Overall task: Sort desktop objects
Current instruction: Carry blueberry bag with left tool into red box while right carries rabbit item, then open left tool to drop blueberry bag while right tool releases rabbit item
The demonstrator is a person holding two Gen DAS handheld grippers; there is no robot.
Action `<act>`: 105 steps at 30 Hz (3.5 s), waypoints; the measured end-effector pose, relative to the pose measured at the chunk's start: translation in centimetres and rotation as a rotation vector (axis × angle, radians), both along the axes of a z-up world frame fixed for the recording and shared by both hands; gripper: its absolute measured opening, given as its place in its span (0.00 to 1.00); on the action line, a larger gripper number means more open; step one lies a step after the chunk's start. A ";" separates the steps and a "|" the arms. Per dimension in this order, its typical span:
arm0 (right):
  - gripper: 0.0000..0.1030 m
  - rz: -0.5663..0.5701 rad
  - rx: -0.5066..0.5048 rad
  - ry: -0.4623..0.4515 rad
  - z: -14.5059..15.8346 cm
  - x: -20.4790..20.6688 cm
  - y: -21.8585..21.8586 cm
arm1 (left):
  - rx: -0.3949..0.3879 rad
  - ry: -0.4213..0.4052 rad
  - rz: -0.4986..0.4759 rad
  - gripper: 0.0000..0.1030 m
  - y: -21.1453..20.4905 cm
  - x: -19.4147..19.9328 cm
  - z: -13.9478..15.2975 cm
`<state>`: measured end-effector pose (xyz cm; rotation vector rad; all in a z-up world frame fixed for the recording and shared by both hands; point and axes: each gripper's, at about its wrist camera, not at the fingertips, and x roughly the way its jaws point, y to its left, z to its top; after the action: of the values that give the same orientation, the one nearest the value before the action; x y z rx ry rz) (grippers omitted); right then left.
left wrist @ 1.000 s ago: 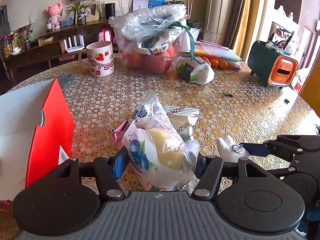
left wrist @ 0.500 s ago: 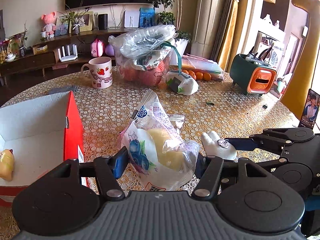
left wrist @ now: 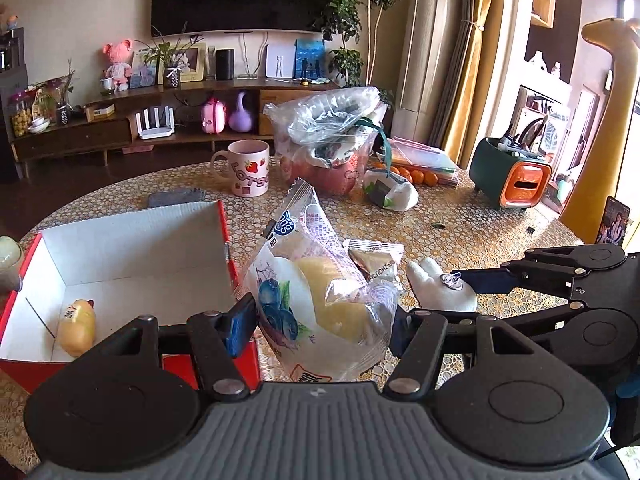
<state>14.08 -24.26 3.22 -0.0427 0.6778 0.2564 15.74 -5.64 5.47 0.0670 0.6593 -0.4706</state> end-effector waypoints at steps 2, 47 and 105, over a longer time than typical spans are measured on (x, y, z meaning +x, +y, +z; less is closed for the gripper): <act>0.50 0.012 -0.005 -0.004 0.2 0.1 0.9 | -0.003 -0.008 0.016 0.61 1.5 0.0 0.4; 0.50 0.189 -0.093 0.070 -1.4 11.2 17.0 | 0.175 0.112 0.183 0.61 16.5 14.7 -3.4; 0.85 0.208 -0.082 0.048 -1.8 9.9 15.8 | 0.381 0.170 0.214 0.73 12.8 17.2 -4.6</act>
<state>24.00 -8.47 1.39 -0.1862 0.7325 0.4306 32.94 7.14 0.84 0.3155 0.9068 -0.1402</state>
